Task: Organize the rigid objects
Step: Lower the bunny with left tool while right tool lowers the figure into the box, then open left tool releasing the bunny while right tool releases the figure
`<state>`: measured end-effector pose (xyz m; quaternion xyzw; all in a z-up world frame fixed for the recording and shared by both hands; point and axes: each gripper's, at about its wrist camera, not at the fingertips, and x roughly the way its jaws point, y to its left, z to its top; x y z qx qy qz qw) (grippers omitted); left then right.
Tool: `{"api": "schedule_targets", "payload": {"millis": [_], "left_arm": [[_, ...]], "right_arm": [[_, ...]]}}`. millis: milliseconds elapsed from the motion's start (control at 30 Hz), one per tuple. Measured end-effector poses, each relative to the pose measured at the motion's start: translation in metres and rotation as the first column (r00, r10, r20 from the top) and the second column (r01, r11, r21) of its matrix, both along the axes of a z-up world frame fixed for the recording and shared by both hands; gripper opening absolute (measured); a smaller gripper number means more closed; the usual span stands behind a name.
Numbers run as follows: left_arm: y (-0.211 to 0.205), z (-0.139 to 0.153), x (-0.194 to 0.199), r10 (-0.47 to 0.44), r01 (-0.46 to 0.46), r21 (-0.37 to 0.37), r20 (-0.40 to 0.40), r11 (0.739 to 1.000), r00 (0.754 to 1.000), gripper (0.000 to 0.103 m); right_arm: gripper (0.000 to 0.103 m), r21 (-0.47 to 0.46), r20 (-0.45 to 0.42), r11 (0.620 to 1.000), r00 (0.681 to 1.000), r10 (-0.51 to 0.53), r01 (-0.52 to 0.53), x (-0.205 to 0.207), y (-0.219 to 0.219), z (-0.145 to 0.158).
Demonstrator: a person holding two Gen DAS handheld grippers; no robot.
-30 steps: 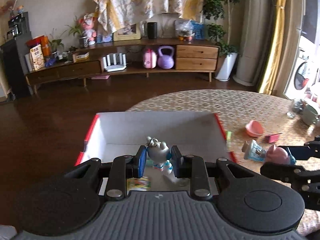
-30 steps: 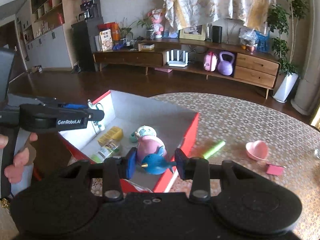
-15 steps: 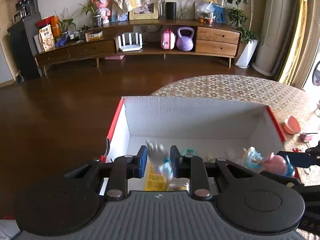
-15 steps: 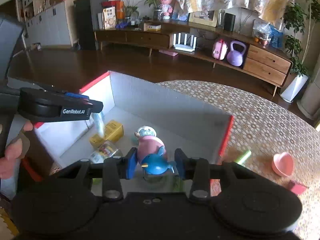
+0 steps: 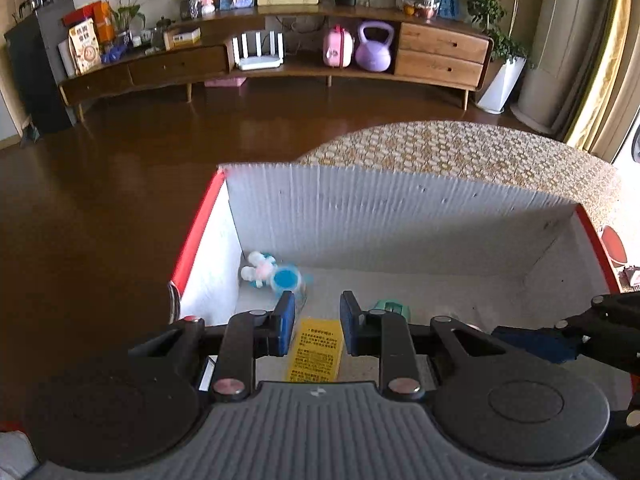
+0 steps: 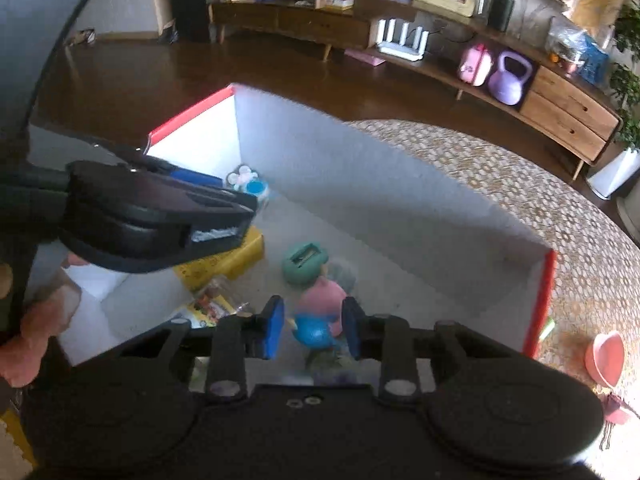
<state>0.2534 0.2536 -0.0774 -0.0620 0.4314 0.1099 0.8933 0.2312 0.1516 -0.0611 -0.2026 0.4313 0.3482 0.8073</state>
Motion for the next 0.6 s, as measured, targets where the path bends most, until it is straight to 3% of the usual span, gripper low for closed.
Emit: {"api": "schedule_targets", "payload": {"millis": [200, 600], "left_arm": [[0.002, -0.002, -0.002, -0.005, 0.005, -0.011, -0.005, 1.0, 1.0, 0.024], [-0.014, 0.021, -0.027, -0.042, 0.041, 0.017, 0.028, 0.999, 0.999, 0.024]], "right_arm": [[0.035, 0.009, -0.019, 1.0, 1.0, -0.001, 0.001, -0.003, -0.007, -0.002], [0.046, 0.12, -0.009, 0.992, 1.0, -0.026, 0.027, -0.017, -0.048, 0.038]]}}
